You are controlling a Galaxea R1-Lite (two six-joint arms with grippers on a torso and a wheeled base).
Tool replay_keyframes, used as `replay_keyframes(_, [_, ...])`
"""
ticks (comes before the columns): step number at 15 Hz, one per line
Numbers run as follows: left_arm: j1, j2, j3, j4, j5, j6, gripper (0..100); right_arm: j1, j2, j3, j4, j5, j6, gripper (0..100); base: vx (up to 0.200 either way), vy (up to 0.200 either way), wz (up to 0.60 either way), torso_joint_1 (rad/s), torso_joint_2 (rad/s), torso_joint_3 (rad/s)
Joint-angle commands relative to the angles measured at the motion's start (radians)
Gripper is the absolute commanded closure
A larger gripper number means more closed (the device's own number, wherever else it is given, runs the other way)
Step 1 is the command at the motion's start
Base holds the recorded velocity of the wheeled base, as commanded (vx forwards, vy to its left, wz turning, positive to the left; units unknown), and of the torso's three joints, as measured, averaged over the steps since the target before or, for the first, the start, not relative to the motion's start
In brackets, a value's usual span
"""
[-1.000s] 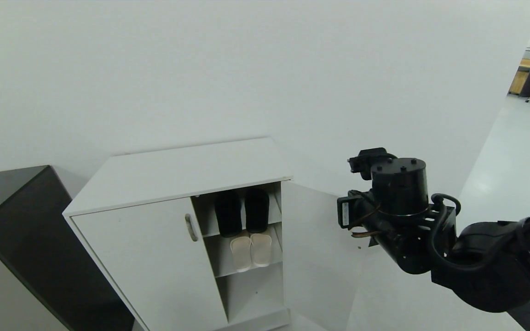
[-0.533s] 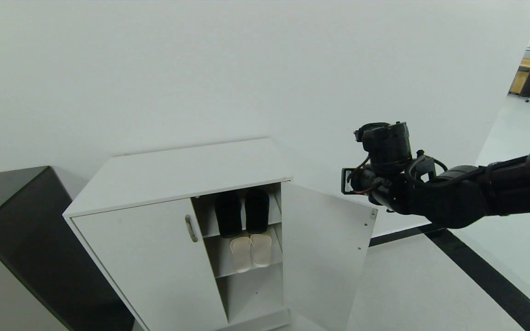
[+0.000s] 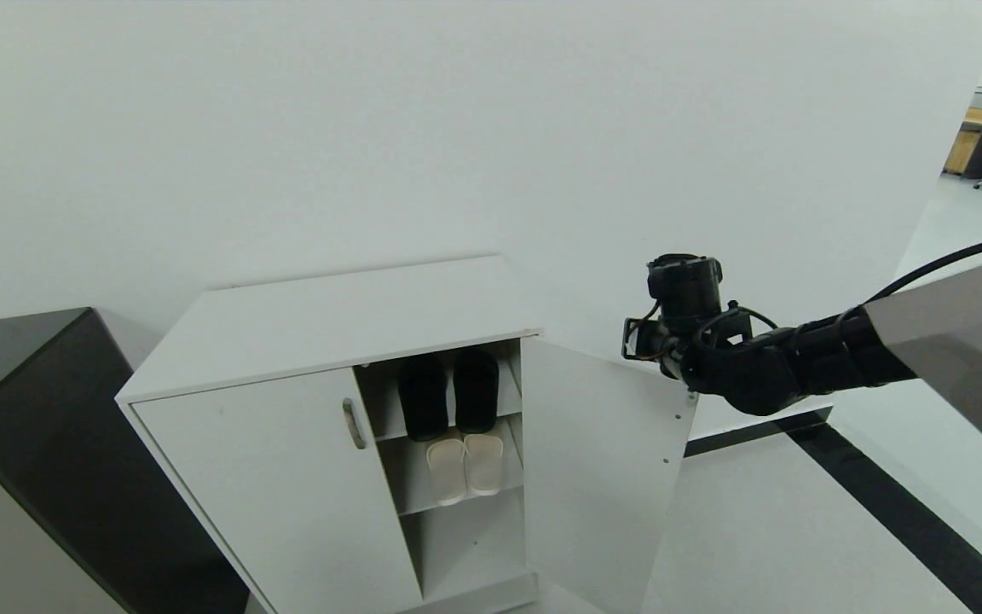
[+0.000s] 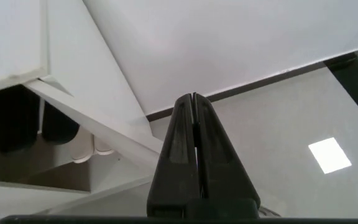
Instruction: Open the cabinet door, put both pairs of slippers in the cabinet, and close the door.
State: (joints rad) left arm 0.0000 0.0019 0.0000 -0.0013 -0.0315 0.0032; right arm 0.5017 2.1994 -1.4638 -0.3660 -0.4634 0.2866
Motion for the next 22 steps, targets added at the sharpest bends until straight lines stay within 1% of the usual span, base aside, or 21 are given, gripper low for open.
replay_keyframes(1, [0.0, 0.0, 0.0, 0.0, 0.001, 0.0, 100, -0.018, 0.082, -0.032, -0.019, 0.0, -0.004, 100, 0.0, 0.0, 0.0, 0.0, 0.0, 0.0])
replay_keyframes(6, [0.0, 0.0, 0.0, 0.0, -0.001, 0.0, 100, -0.025, 0.123, -0.047, -0.018, -0.001, -0.009, 100, 0.0, 0.0, 0.0, 0.0, 0.0, 0.0])
replay_keyframes(11, [0.0, 0.0, 0.0, 0.0, -0.001, 0.0, 100, -0.012, 0.135, -0.043, -0.008, -0.001, -0.01, 100, 0.0, 0.0, 0.0, 0.0, 0.0, 0.0])
replay_keyframes(17, [0.0, 0.0, 0.0, 0.0, 0.001, 0.0, 100, 0.08, 0.074, 0.042, -0.01, -0.006, -0.006, 100, 0.0, 0.0, 0.0, 0.0, 0.0, 0.0])
replay_keyframes(19, [0.0, 0.0, 0.0, 0.0, -0.001, 0.003, 100, 0.152, 0.039, 0.08, -0.016, -0.009, -0.003, 100, 0.0, 0.0, 0.0, 0.0, 0.0, 0.0])
replay_keyframes(22, [0.0, 0.0, 0.0, 0.0, -0.001, 0.003, 100, 0.21, -0.012, 0.123, -0.024, -0.012, -0.001, 100, 0.0, 0.0, 0.0, 0.0, 0.0, 0.0])
